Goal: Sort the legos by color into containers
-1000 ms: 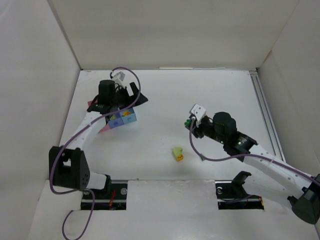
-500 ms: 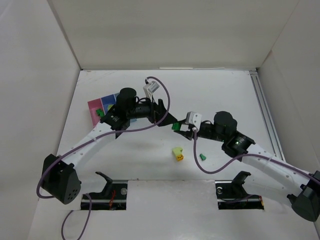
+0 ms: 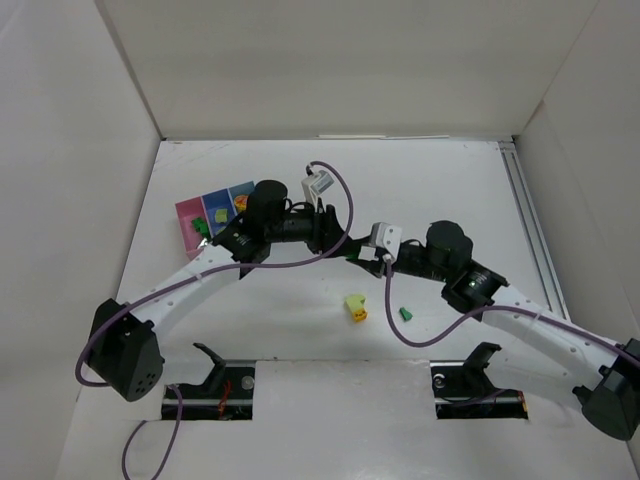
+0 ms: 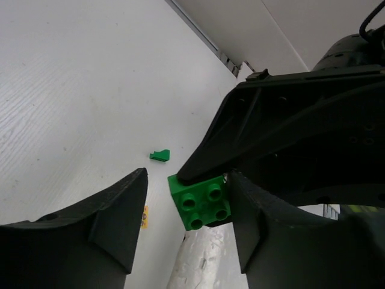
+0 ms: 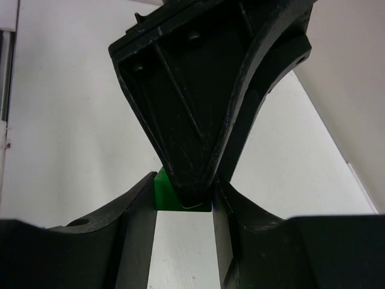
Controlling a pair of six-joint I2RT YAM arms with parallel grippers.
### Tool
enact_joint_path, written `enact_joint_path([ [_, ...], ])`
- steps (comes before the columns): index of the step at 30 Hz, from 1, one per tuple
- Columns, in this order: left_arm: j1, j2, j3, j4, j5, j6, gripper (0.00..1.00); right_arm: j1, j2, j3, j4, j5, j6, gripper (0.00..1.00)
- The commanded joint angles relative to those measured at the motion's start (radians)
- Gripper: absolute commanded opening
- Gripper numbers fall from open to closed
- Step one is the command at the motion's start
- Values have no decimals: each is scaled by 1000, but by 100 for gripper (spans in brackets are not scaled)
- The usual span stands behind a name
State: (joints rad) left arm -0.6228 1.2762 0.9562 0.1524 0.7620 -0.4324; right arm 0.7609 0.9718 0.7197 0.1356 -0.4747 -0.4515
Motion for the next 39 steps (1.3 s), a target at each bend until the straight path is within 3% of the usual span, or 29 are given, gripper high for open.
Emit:
enact_joint_path([
  [1, -18, 8, 33, 15, 14, 30, 49, 9, 5, 55, 78, -16, -13, 11],
  [4, -18, 8, 42, 15, 26, 30, 42, 9, 5, 55, 78, 24, -4, 11],
  [13, -28, 8, 42, 15, 54, 41, 42, 9, 5, 64, 78, 176, 33, 11],
  [17, -28, 8, 42, 15, 91, 41, 26, 9, -4, 64, 97, 176, 33, 12],
  [20, -28, 8, 42, 24, 102, 41, 6, 9, 7, 64, 98, 185, 42, 15],
  [23, -28, 8, 52, 24, 102, 31, 0, 9, 16, 73, 98, 194, 51, 17],
  [28, -28, 18, 85, -1, 50, 20, 0, 9, 36, 73, 98, 171, 60, 37],
  [29, -28, 28, 96, -14, 39, 20, 0, 9, 36, 73, 98, 171, 60, 47],
  [33, -28, 28, 124, -52, -30, 20, 0, 9, 45, 83, 75, 108, 60, 65],
  [39, 32, 28, 147, -74, -66, 7, 0, 9, 64, 101, 48, 143, 71, 66],
])
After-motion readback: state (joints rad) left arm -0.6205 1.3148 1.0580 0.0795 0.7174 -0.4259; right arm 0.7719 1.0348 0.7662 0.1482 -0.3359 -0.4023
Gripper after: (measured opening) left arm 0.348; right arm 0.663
